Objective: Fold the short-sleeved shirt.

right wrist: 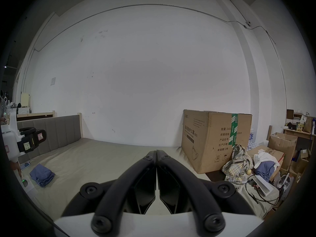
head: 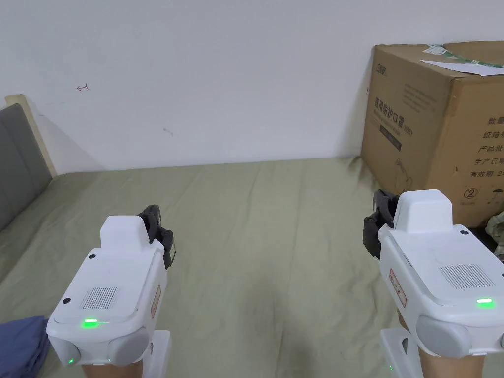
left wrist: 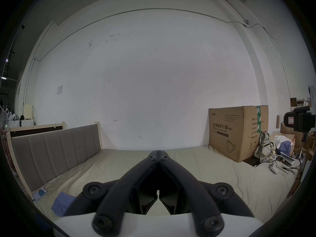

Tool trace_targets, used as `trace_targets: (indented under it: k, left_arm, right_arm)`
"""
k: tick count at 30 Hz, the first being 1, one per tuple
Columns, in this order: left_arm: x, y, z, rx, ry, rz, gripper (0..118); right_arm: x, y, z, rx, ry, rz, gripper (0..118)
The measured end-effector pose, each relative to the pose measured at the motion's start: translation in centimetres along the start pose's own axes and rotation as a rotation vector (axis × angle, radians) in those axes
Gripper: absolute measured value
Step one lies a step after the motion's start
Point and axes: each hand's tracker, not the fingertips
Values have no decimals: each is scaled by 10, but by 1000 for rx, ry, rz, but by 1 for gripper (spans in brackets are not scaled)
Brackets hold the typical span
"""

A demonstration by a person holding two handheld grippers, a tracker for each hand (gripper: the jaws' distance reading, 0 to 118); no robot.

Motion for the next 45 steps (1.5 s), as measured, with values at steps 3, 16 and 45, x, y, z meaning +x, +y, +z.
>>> trace_targets:
  k: [3, 16, 45]
  left_arm:
    - [-1, 0, 0, 0, -1, -1, 0]
    - [-6, 2, -5, 5, 19, 15, 22]
    - [-5, 0, -4, 22, 30, 10, 118]
  right_arm:
    - [0, 0, 0, 1, -3, 0, 0]
    - [2, 1, -1, -14, 24, -27, 20]
    - [-4, -2, -2, 22, -2, -34, 118]
